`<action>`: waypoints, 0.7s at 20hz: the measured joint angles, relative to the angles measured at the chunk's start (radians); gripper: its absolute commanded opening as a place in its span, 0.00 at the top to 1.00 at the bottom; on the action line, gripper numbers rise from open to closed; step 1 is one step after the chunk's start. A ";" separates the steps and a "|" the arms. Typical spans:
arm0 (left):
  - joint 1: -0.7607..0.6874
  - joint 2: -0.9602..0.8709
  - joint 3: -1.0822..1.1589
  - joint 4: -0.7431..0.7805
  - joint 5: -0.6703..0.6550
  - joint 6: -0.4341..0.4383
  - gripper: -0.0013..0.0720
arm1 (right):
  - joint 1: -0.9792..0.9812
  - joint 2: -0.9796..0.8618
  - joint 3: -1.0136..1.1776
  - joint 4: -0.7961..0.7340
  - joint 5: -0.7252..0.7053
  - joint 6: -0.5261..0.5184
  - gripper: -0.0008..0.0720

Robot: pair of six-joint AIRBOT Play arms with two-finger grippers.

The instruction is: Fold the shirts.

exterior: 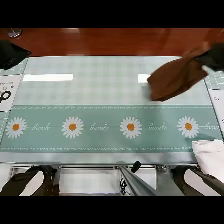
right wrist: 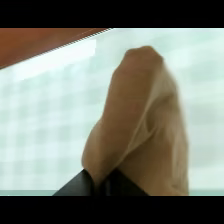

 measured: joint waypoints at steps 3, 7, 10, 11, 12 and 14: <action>0.000 -0.021 0.000 -0.010 0.021 0.002 0.81 | -0.165 0.014 0.086 -0.068 0.159 0.046 0.94; 0.000 -0.036 0.000 -0.014 0.029 0.012 0.81 | -0.355 0.021 0.126 -0.200 0.354 0.073 0.94; 0.000 -0.050 0.000 -0.016 0.034 0.035 0.81 | -0.460 0.023 0.135 -0.331 0.465 0.072 0.94; 0.000 -0.056 0.000 -0.016 0.039 0.043 0.81 | -0.489 0.023 0.137 -0.369 0.496 0.072 0.94; 0.000 -0.066 0.000 -0.016 0.046 0.050 0.81 | -0.512 0.024 0.137 -0.404 0.518 0.071 0.94; 0.000 -0.085 0.000 -0.018 0.071 0.065 0.81 | -0.551 0.035 0.138 -0.475 0.552 0.069 0.94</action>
